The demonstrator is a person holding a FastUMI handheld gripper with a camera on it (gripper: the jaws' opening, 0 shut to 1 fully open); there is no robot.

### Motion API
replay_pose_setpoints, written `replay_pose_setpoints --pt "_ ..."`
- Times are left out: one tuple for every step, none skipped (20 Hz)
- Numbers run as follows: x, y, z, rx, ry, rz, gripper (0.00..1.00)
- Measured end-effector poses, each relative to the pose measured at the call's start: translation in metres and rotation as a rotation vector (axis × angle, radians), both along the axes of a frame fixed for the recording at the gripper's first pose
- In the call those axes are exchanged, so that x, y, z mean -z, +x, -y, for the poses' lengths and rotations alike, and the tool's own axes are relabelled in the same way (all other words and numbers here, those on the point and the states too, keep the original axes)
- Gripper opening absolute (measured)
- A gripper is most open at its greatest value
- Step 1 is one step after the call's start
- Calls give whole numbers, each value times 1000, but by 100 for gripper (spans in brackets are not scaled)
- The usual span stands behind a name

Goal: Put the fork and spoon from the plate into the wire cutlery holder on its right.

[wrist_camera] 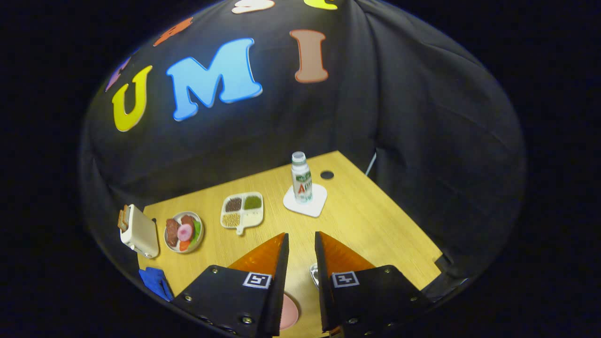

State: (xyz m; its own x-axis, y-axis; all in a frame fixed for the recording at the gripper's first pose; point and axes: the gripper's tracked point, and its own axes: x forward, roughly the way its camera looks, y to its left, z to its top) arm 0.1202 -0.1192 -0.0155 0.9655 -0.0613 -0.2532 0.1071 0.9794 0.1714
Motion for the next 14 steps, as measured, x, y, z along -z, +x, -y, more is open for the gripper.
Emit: replay_pose_setpoints --pt "-24 -5 -2 -2 -33 89 33" --pt "-44 -10 -2 -1 -63 160 33" --pt "-71 -17 -4 0 -93 241 32" --pt "-94 -25 -8 -3 -107 310 32" --pt "-113 -32 -13 -7 -113 371 32" --pt "-129 -38 -16 -10 -115 418 32" --pt "-141 -43 -21 -20 -121 464 32" --pt "-156 -51 -30 -42 -132 528 32" --pt "-168 -56 -38 -65 -145 583 32" --pt "-176 -62 -42 -75 -156 625 32" --pt "-181 -67 -43 -76 -165 652 32" --pt "-183 -70 -45 -77 -166 664 32" --pt "-184 -75 -46 -76 -163 671 32" --pt "-185 -76 -47 -76 -159 674 32"
